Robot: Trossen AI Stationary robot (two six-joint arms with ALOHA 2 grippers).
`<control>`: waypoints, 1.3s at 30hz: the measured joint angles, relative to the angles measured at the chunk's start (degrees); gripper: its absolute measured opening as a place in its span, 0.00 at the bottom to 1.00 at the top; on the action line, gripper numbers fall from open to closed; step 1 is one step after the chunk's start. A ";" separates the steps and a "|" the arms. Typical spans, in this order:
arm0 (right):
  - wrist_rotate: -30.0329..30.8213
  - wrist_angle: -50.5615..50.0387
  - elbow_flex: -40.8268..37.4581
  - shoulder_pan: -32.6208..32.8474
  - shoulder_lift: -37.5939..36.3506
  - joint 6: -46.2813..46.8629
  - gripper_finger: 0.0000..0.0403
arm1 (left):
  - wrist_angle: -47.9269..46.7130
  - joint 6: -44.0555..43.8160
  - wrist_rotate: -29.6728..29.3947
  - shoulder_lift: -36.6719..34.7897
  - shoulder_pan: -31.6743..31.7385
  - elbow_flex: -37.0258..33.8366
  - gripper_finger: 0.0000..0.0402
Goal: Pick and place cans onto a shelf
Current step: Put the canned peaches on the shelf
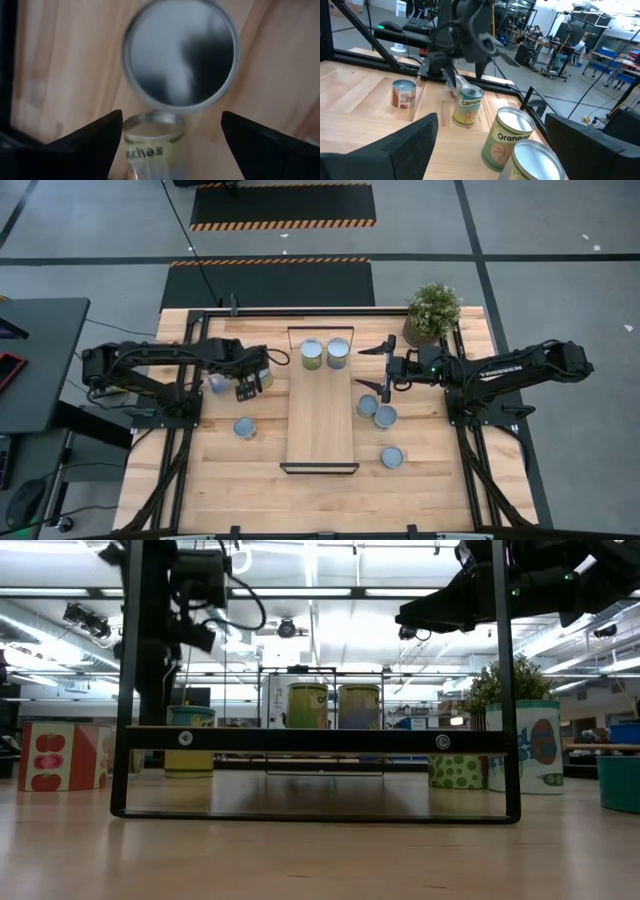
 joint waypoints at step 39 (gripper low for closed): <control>-1.24 2.73 0.00 0.09 0.00 -0.42 0.93 | -0.48 10.72 0.33 -1.19 32.23 -2.55 0.86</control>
